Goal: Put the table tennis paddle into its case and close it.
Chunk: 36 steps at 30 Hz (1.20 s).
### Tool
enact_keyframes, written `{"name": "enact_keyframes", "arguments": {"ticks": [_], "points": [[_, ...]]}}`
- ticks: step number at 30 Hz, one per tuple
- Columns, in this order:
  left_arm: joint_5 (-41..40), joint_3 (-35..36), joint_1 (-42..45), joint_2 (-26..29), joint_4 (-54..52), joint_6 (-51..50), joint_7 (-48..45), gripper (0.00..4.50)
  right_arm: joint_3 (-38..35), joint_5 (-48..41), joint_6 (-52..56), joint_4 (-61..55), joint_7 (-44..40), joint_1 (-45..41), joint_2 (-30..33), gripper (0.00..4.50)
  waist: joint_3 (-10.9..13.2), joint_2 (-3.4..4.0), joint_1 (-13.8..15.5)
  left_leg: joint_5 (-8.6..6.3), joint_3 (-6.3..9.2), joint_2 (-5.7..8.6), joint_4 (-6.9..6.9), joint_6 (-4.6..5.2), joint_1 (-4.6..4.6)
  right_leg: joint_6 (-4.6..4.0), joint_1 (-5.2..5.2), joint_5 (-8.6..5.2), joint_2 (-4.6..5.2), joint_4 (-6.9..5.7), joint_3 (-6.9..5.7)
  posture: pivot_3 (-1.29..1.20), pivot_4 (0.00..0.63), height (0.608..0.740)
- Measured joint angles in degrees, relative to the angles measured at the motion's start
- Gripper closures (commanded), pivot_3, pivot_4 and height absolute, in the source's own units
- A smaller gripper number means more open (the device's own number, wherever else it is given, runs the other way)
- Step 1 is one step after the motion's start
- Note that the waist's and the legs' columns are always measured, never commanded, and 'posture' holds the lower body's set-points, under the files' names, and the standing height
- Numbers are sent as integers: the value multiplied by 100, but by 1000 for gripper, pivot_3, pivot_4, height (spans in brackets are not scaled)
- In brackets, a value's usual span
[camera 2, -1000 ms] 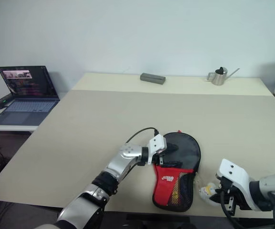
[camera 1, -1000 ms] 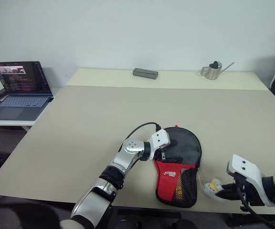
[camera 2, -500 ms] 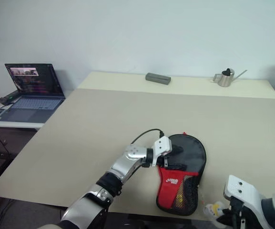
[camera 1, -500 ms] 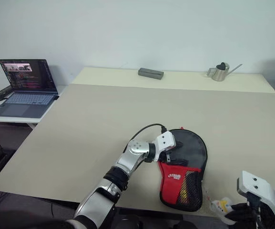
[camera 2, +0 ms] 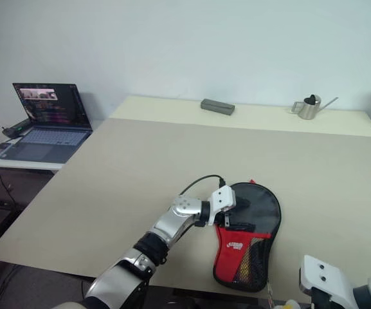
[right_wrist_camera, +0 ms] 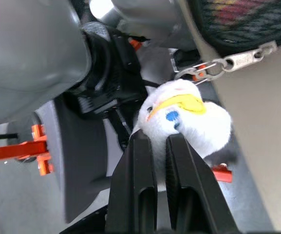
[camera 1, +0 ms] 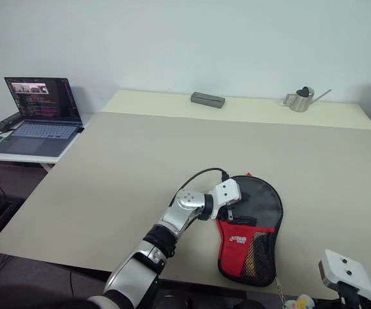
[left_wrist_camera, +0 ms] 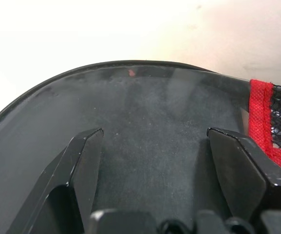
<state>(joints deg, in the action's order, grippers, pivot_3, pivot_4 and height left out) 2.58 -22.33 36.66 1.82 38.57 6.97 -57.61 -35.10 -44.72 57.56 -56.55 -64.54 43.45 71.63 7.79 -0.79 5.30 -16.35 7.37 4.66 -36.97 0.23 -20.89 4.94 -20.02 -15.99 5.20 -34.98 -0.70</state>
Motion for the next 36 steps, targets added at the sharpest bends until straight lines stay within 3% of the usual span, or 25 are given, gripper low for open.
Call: {"name": "enact_keyframes", "arguments": {"ticks": [4, 13, 20, 30, 36], "points": [[27, -3, 4, -31, 10, 6, 28, 787, -146, -158, -510, 2, 42, 550, 233, 4499, -1, -2, 42, -1, 0, 0, 1, 0, 0, 2, 0, -1, 1, 0, 0, 0, 150, 740], [33, -44, 24, -47, 42, 43, 75, 787, 96, -720, -1354, 5, 576, 940, 981, 4499, -3, -5, 85, -1, 1, -2, 1, -1, 0, -1, -1, -3, 3, 1, -1, 0, 150, 740], [38, -44, 49, -48, 99, 90, 87, 787, 493, -1289, -1833, 4, 1126, 878, 1580, 4499, -4, -7, 87, -1, 3, -6, 1, -1, -1, -5, -1, -5, 21, 2, -1, 0, 150, 740], [38, -44, 73, -50, 138, 94, 96, 787, 820, -1548, -2177, -10, 1774, 447, 1681, 4499, -4, -7, 88, -1, 4, -8, 0, -1, -2, -7, -1, -6, 24, 2, 3, 0, 150, 740], [39, -46, 80, -52, 155, 94, 122, 787, 686, -2002, -1469, -107, 1874, -267, 1122, 2748, -5, -14, 88, -1, 4, -9, -1, -1, -2, -7, -1, -5, 23, 2, 2, 0, 150, 740]]}}
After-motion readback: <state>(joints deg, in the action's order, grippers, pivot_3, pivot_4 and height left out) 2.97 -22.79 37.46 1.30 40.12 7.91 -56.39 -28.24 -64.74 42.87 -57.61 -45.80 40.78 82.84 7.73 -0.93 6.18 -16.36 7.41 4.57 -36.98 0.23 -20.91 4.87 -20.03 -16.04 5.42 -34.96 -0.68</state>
